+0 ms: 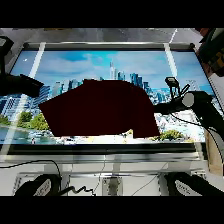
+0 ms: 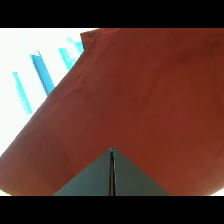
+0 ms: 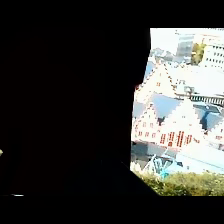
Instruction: Fold the clothes and pants, and hang the long-sleeved shirts on hangers.
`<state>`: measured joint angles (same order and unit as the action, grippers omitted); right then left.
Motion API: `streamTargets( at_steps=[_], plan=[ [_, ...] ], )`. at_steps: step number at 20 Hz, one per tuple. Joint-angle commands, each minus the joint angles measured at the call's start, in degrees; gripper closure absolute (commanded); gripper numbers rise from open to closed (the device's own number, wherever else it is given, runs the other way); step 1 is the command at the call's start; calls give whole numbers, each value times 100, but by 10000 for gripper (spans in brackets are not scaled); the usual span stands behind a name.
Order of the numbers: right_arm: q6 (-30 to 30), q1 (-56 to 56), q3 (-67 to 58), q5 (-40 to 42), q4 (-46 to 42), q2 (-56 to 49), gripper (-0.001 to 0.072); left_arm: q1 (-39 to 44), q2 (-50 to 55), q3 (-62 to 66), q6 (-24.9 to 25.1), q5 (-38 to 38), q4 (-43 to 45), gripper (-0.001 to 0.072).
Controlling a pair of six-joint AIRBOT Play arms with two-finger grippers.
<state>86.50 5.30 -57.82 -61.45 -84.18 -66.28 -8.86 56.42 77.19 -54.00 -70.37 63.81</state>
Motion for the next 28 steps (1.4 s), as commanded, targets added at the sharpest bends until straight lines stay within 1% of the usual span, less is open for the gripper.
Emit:
streamTargets(
  at_steps=[1,10,13,16,18,19,20,22,23,24,25,26,27,28],
  plan=[
    [0,4,2,0,0,0,699,-7,-4,2,0,0,0,697],
    [2,7,2,52,20,0,699,-4,-4,2,0,0,2,697],
    [-7,4,2,748,-63,-2,699,-7,-4,2,0,2,2,697],
    [-24,-83,4,1447,-793,-4,699,-4,-4,2,0,0,2,697],
    [-26,-404,2,2009,-953,-37,699,-4,-4,2,0,0,2,697],
    [-24,-649,2,2146,-920,-103,700,-4,-4,2,0,2,2,697],
    [-20,-905,2,2111,-822,-212,700,-4,-4,2,0,2,2,697],
    [-48,-1469,2,1600,-245,-544,701,-4,-4,2,0,2,2,697],
    [-306,-1729,2,1255,240,-743,702,-4,-4,2,-4,9,0,697],
    [-966,-1991,2,861,1001,-979,702,-4,-4,2,-2,20,-4,697],
    [-1749,-2205,2,463,1851,-1213,702,-4,-4,2,-2,28,-46,697],
    [-2181,-2354,2,181,2507,-1412,698,-4,-4,2,-2,26,-87,697],
    [-2312,-2437,2,116,2938,-1589,523,-4,-4,2,-4,20,-133,697],
    [-2308,-2457,2,190,3147,-1716,224,-4,-4,2,-4,-2,-243,697]
  ],
)
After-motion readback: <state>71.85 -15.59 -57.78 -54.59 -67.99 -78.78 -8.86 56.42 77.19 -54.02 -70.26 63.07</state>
